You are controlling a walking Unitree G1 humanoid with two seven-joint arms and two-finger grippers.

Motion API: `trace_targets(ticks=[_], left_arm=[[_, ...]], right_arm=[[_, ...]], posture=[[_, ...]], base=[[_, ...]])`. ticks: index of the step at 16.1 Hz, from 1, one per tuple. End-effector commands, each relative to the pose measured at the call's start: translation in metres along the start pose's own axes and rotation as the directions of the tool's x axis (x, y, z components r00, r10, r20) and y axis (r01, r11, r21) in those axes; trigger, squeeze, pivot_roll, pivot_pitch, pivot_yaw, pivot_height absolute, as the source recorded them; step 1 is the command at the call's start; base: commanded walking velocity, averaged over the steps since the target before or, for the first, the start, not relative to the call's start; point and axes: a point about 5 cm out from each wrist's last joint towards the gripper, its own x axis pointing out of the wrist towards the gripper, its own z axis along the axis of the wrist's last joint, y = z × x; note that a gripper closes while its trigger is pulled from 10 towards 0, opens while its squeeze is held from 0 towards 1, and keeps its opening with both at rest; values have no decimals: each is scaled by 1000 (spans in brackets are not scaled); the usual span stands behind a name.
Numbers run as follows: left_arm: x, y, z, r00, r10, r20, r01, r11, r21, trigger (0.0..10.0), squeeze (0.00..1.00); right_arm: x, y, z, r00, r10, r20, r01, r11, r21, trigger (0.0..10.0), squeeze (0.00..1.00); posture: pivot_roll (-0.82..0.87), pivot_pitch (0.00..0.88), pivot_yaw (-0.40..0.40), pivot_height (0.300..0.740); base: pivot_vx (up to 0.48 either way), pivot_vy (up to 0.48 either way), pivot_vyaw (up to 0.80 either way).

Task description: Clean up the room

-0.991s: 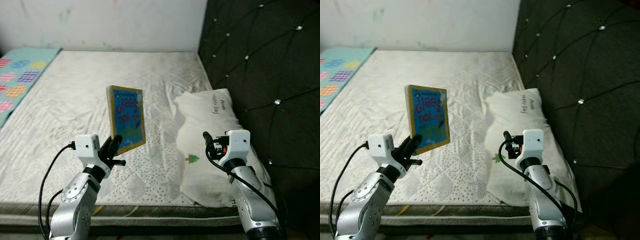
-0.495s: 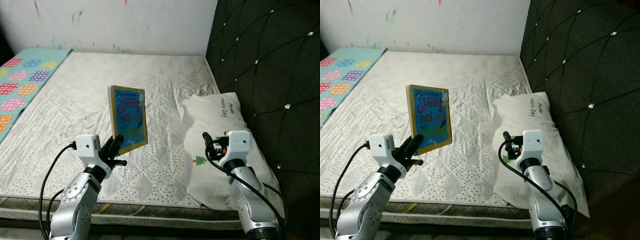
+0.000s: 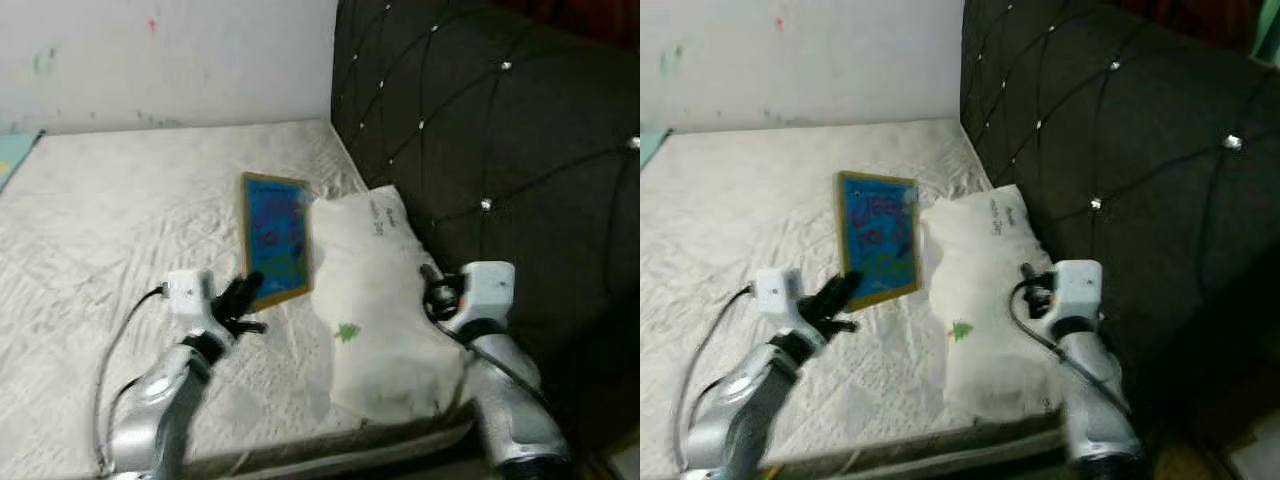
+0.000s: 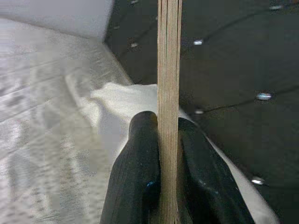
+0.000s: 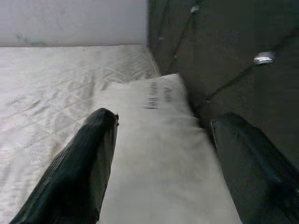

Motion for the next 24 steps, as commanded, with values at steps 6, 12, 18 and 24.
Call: trace_targets(ticks=[6, 12, 18, 24], left_arm=[[1, 2, 10, 998, 39, 40, -38, 999, -21, 10000, 0], [1, 2, 10, 998, 39, 40, -38, 999, -21, 10000, 0], [1, 2, 10, 998, 39, 40, -38, 999, -21, 10000, 0], [4, 3, 10, 998, 57, 37, -55, 997, -46, 10000, 0]], right_arm=[[1, 0, 1, 1000, 6, 3, -6, 1000, -8, 10000, 0], [1, 0, 1, 1000, 6, 3, -6, 1000, -8, 10000, 0], [1, 0, 1, 1000, 6, 3, -6, 1000, -8, 10000, 0], [2, 6, 4, 999, 46, 16, -45, 999, -18, 10000, 0]], posture=[[-105, 0, -2, 740], [-105, 0, -2, 740], [-105, 0, -2, 740], [-103, 0, -6, 740]], base=[[0, 0, 0], [0, 0, 0], [0, 0, 0], [0, 0, 0]])
